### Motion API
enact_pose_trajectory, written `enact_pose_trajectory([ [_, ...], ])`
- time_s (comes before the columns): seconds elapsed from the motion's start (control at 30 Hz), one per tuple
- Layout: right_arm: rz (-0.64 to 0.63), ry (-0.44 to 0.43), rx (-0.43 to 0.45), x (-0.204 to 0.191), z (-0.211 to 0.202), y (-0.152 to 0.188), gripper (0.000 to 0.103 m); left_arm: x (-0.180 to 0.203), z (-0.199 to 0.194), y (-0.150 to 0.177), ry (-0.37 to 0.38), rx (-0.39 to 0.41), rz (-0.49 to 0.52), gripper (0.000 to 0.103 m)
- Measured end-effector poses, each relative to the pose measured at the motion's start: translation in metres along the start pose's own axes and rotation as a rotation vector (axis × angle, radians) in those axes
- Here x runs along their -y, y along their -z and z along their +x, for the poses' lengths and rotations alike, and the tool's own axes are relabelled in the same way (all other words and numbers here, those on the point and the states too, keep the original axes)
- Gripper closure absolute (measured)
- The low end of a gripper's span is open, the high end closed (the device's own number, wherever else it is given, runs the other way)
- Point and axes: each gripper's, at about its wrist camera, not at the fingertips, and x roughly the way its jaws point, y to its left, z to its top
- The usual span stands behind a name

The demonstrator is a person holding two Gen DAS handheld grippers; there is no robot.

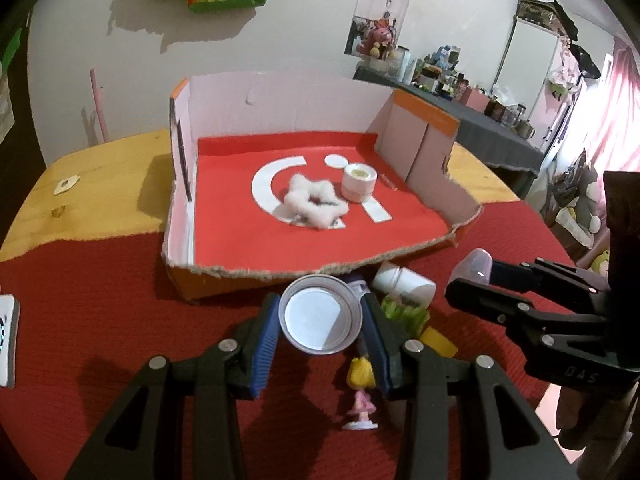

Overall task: Organize objects
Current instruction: 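Carry the white lid and clear plastic box into the cardboard box with both grippers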

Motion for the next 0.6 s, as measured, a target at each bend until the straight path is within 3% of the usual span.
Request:
enact_pose_trajectory([
  [0.6, -0.04, -0.024, 0.009, 0.001, 0.009, -0.047, 0.064, -0.002, 0.004, -0.043, -0.005, 0.042, 0.03, 0.061],
])
